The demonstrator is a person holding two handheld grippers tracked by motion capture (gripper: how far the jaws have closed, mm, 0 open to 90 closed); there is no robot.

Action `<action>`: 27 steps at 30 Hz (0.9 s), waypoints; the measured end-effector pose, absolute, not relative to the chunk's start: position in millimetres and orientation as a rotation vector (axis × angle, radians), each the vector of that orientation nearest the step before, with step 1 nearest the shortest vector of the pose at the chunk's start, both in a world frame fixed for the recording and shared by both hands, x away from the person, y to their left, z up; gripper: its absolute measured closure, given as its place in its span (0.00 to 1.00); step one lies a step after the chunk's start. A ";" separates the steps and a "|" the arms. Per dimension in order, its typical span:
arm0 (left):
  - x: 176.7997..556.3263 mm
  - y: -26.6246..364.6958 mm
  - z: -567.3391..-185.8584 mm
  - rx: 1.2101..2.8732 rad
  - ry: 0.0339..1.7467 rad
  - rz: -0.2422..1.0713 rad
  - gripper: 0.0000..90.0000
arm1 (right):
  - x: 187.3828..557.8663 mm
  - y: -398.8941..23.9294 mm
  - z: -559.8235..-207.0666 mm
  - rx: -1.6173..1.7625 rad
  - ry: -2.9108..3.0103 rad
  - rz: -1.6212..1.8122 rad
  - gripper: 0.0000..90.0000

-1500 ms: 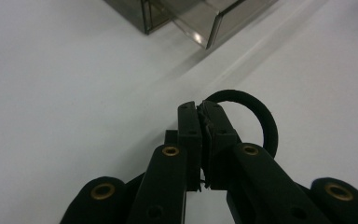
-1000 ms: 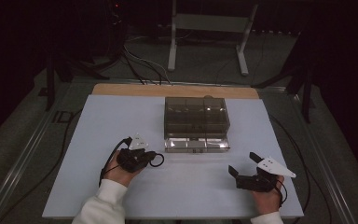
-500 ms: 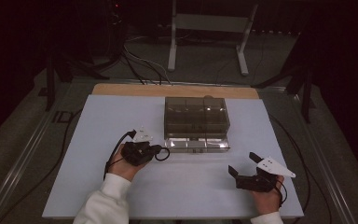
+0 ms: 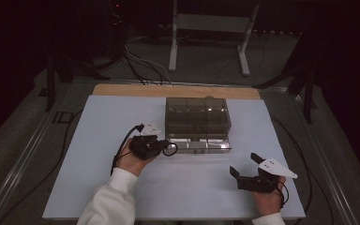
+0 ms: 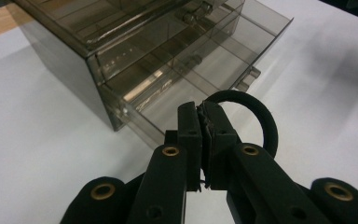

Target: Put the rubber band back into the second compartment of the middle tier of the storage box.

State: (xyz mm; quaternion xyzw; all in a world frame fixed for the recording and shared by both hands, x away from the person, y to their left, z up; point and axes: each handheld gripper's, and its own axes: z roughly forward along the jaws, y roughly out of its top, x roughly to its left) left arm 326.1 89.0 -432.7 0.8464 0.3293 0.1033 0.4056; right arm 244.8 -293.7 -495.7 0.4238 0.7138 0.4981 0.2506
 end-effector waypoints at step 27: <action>348.9 64.6 -423.0 2.132 0.810 0.269 0.98 | 245.0 -293.3 -495.9 1.154 1.948 1.357 0.00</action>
